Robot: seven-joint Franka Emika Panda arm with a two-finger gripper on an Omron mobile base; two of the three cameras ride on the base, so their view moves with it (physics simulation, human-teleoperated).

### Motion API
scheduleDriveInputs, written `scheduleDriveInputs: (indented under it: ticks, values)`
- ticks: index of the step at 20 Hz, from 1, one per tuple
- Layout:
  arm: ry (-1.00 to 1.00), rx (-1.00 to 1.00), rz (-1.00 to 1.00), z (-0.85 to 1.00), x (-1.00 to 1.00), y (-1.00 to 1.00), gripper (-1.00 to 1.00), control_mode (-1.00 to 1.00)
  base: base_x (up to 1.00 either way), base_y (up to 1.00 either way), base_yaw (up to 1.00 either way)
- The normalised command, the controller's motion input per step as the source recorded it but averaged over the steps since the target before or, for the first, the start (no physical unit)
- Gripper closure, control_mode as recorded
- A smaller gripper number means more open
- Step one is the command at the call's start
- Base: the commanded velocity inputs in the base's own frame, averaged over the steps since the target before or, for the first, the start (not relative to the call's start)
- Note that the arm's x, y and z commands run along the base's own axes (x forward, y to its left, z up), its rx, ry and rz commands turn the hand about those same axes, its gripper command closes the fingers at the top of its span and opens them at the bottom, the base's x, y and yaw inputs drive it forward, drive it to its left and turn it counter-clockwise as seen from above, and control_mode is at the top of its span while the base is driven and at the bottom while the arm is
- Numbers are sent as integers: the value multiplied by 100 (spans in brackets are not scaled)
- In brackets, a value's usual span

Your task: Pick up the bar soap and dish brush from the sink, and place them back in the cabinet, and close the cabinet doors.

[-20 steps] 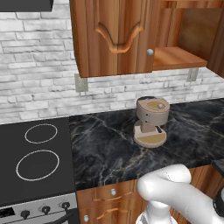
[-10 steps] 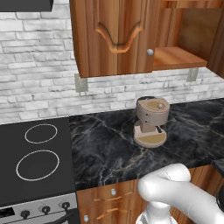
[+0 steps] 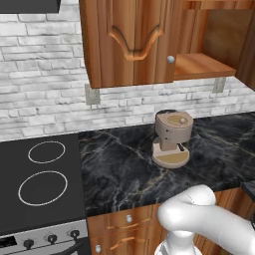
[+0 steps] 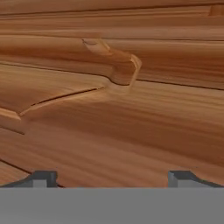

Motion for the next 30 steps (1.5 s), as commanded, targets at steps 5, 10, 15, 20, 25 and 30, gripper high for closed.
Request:
scheduleDriveInputs:
  ticks: [5, 10, 15, 20, 25, 30]
  values:
    - [0, 0, 19, 5, 0, 50, -100, -100, 0, 0, 0]
    - [0, 0, 18, 4, 2, 59, -100, -100, 0, 0, 0]
    - [1, 0, 13, 6, 9, 66, -100, -100, 0, 0, 0]
    - [2, 0, 4, 14, 14, 64, -100, -100, 0, 0, 0]
    - [8, -1, 0, 17, 26, 66, -100, -100, 0, 0, 0]
    - [14, -3, 0, 3, 33, 61, -100, -100, 0, 0, 0]
